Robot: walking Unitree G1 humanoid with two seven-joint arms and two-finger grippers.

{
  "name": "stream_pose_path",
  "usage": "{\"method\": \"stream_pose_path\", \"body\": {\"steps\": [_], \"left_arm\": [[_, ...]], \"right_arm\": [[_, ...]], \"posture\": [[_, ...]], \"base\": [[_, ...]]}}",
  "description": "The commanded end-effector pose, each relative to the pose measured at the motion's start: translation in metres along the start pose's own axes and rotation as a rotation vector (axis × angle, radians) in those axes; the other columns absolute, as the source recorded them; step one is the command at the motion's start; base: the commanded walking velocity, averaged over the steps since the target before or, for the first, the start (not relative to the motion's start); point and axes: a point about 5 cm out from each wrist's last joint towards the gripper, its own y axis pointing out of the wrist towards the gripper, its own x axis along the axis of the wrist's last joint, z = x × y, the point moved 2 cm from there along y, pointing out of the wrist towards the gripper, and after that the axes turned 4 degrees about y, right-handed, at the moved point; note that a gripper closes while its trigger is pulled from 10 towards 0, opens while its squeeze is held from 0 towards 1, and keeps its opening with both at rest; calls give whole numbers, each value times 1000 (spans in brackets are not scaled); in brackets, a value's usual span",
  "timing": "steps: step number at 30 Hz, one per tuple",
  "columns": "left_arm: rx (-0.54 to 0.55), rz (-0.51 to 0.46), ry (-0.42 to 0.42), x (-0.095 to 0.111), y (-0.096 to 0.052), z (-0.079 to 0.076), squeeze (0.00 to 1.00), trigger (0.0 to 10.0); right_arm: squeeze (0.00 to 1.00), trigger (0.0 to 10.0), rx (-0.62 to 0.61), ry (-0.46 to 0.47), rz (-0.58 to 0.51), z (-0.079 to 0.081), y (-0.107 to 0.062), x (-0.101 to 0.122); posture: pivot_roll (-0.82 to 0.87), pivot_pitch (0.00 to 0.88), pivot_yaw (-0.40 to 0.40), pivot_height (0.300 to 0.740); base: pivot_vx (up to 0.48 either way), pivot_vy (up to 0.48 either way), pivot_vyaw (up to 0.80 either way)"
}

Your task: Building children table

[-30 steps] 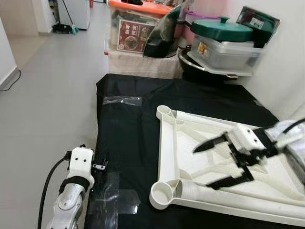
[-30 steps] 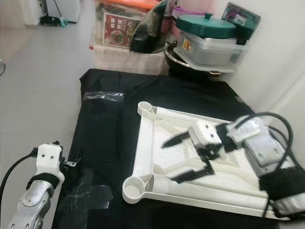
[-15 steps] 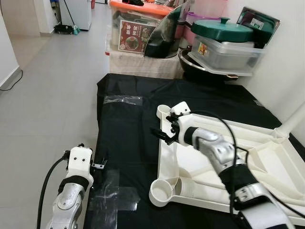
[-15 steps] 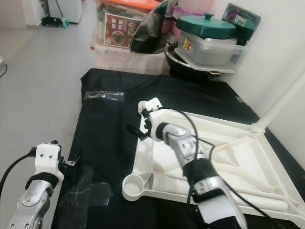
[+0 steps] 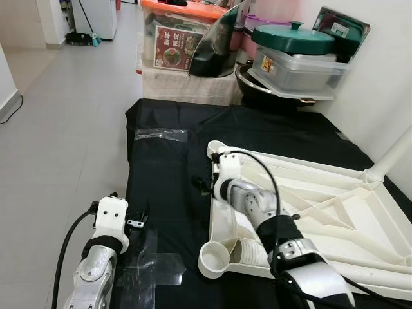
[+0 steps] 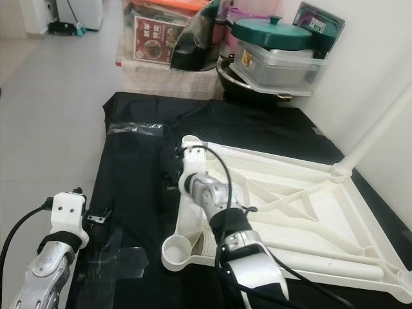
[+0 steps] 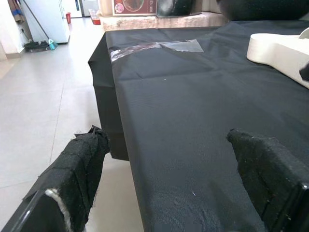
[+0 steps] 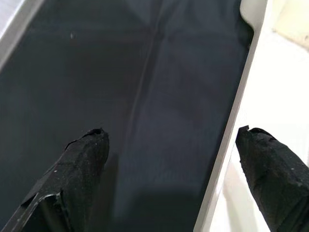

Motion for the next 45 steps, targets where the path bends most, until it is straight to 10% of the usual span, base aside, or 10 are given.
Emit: {"method": "stream_pose_path", "body": {"steps": [1,12,13,15,16,23,34,45], "left_arm": [[-9,27,-8,-6,-2,-5,0,10000],[-9,30,-4,-6,-1,-6,0,10000],[-11,33,-2,-7,-2,-6,0,10000],[-11,33,-2,-7,-2,-6,0,10000],[-12,34,-1,-7,-1,-7,0,10000],[-17,36,1,-7,-2,-8,0,10000],[-21,45,5,-9,-2,-10,0,10000],[-25,49,4,-10,-3,-10,0,10000]], "right_arm": [[0,10000,-15,-8,31,-2,0,-8],[0,10000,-150,17,124,-24,6,-38],[0,8039,-146,51,152,-27,6,-46],[0,8039,-146,51,152,-27,6,-46],[0,0,-128,55,146,-25,6,-47],[0,0,-74,56,139,-19,7,-52],[0,0,63,-474,21,-7,1,-36],[0,0,327,-788,38,-7,-30,-49]], "posture": [[127,0,-187,740],[131,0,-190,740],[129,0,-188,740],[129,0,-188,740],[129,0,-188,740],[129,0,-187,740],[119,0,-185,740],[106,0,-176,740]], "base": [[0,0,0],[0,0,0],[0,0,0],[0,0,0],[0,0,0],[0,0,0],[0,0,0],[0,0,0]]}}
